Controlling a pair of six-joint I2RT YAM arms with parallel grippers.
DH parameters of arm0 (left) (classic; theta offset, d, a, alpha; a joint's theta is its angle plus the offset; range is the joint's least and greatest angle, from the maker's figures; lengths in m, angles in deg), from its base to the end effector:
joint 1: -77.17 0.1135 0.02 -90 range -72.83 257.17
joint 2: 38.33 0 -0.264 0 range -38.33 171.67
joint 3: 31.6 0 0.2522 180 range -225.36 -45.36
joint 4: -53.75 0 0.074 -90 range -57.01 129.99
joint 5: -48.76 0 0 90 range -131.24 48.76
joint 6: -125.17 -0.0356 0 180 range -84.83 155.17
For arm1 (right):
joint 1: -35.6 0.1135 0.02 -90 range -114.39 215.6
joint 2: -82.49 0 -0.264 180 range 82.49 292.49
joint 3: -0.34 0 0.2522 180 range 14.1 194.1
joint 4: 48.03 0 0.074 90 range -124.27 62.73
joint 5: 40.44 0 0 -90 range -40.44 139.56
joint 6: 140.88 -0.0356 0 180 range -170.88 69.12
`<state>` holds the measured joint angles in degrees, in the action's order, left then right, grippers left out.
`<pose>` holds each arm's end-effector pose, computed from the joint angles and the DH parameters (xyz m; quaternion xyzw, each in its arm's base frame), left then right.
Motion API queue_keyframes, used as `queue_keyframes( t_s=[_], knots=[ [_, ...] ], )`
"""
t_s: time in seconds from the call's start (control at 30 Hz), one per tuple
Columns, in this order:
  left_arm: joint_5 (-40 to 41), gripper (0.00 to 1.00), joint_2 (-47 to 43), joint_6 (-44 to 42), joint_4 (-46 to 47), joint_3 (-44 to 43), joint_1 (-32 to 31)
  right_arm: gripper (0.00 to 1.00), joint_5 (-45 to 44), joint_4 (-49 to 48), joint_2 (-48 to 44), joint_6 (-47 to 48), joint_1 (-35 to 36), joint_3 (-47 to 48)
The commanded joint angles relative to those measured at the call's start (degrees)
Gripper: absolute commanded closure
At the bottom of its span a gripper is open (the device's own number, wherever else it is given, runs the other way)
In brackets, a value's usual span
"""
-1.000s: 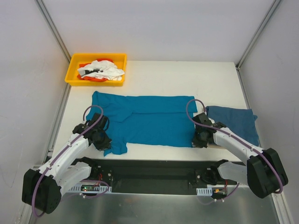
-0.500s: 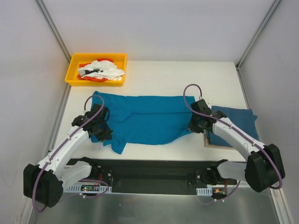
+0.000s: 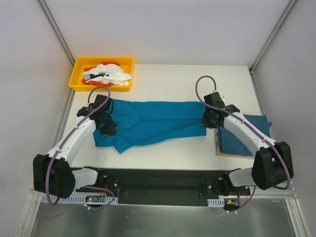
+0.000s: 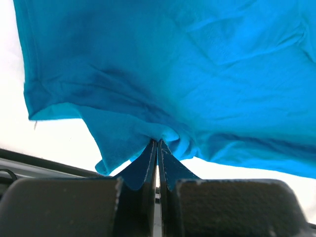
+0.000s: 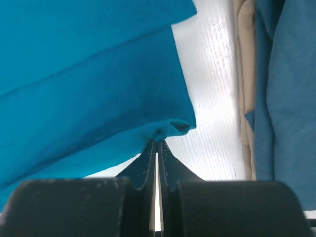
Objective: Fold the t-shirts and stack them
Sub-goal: Fold the other side of the tshirt into a rectangle
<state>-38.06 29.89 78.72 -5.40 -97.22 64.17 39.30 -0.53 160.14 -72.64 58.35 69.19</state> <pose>0.2205 -0.0489 0.2507 -0.2619 0.9334 -0.0919 0.2276 0.2545 0.0998 0.2421 0.0177 0.9534 0.0301 0.2996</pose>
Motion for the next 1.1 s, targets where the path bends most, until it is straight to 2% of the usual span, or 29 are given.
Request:
queue_keyframes(
  t_s=[0.0,0.17,0.4,0.8,1.07],
  knots=[
    [-0.9,1.00,4.0,-3.7,0.8,-4.1,2.2,0.99,-1.4,0.4,3.0,3.0,-2.0,4.8],
    [-3.1,1.00,7.5,-2.6,3.4,-6.9,4.4,0.99,-1.2,-0.6,6.9,4.5,-3.0,7.7],
    [0.5,1.00,8.1,0.2,6.5,-9.5,4.5,0.99,0.7,-2.3,11.4,5.1,-4.8,10.8],
    [4.1,1.00,13.4,0.5,11.2,-12.5,4.6,0.99,1.7,-2.6,13.8,3.9,-7.1,12.0],
    [5.6,1.00,22.9,-3.2,13.0,-19.2,4.6,0.98,-0.5,-1.7,17.3,3.9,-7.4,15.0]
  ],
)
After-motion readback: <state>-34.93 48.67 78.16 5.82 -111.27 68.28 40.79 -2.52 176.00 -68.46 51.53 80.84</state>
